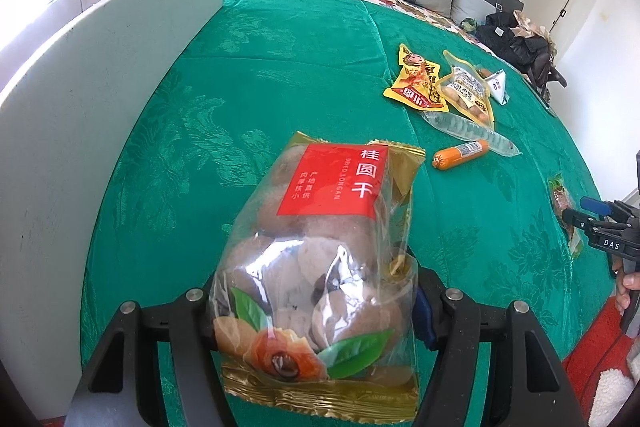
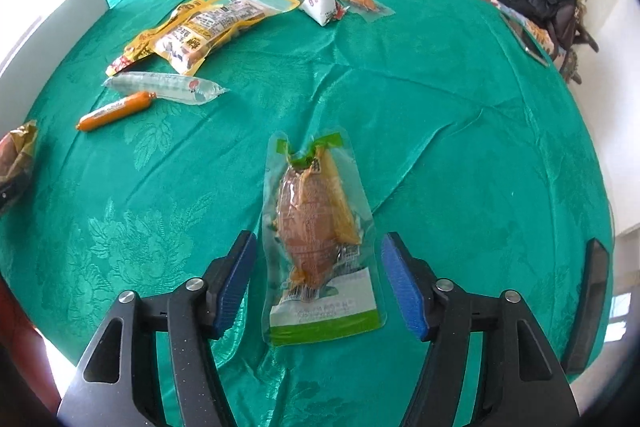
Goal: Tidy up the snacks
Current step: 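Carry both bags into the cardboard box and open both tools, then move both open tools back over the remaining snacks on the bed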
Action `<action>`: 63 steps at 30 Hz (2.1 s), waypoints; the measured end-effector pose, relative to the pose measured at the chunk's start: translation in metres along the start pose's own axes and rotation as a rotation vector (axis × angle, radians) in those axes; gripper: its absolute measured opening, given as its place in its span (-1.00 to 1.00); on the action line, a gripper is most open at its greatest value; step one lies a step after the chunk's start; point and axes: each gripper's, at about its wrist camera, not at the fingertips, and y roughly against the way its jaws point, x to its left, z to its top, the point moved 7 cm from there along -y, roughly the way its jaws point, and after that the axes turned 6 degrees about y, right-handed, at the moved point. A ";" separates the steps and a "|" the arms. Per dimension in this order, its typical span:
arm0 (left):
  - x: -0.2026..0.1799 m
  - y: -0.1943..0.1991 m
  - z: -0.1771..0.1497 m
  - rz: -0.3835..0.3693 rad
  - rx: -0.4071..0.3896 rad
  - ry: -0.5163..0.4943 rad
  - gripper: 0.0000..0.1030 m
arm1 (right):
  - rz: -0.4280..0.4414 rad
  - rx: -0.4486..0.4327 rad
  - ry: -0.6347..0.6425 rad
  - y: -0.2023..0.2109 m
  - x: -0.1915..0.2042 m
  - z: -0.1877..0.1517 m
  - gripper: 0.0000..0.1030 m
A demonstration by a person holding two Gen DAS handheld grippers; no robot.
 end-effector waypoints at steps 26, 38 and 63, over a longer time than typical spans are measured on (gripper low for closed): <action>0.060 0.172 0.087 -0.221 -0.166 0.294 0.29 | 0.625 -0.155 -0.115 0.117 0.112 0.122 -0.04; 0.261 0.235 0.099 0.359 -0.259 0.383 0.54 | 0.974 -0.284 0.057 0.242 0.347 0.249 0.45; -0.053 0.009 0.023 0.053 -0.036 -0.109 0.94 | 0.074 -0.102 -0.286 -0.023 -0.030 -0.017 0.51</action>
